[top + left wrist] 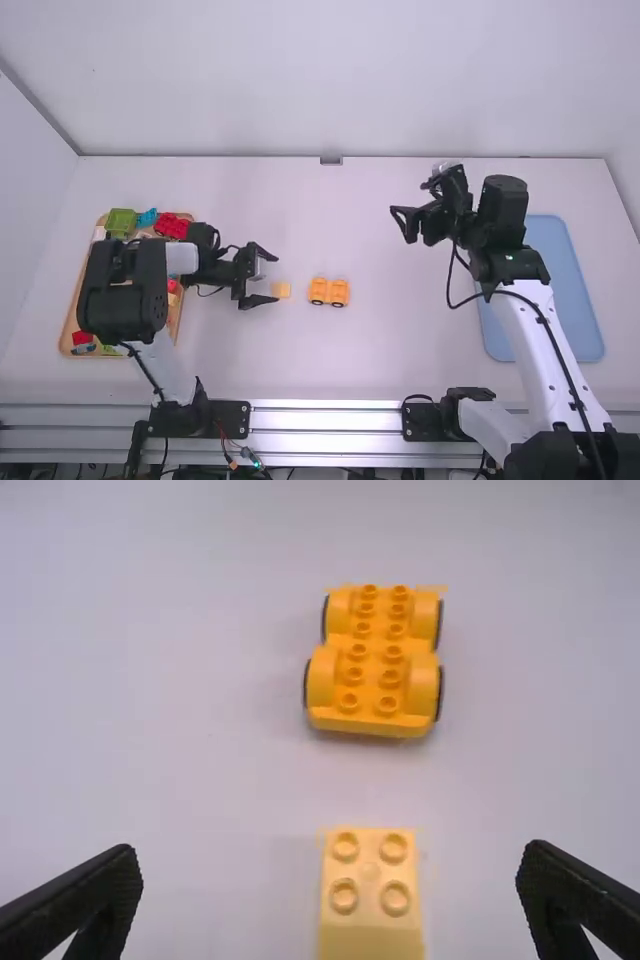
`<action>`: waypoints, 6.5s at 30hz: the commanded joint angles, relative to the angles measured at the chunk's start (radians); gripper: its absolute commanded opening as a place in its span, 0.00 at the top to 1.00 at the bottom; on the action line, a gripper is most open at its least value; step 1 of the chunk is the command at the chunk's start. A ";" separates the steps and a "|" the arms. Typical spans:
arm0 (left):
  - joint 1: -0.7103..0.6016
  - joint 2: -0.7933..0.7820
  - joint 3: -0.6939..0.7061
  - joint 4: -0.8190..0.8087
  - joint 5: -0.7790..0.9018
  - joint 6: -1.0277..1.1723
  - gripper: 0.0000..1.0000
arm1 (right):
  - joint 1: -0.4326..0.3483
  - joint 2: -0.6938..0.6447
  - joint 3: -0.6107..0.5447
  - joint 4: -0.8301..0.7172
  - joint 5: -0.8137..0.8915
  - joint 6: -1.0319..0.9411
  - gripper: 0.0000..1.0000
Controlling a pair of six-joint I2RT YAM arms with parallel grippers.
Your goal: Assemble lego blocks to make yellow taxi
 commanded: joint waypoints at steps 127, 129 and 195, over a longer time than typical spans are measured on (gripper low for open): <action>-0.368 -0.002 -0.097 0.442 -0.073 -0.474 0.98 | 0.306 0.924 -0.298 0.793 -0.369 -0.706 0.53; -0.377 0.000 -0.098 0.449 -0.088 -0.475 0.98 | 0.306 0.924 -0.298 0.793 -0.369 -0.702 0.52; -0.392 -0.046 -0.178 0.618 -0.212 -0.631 0.98 | 0.300 0.924 -0.287 0.789 -0.323 -0.653 0.52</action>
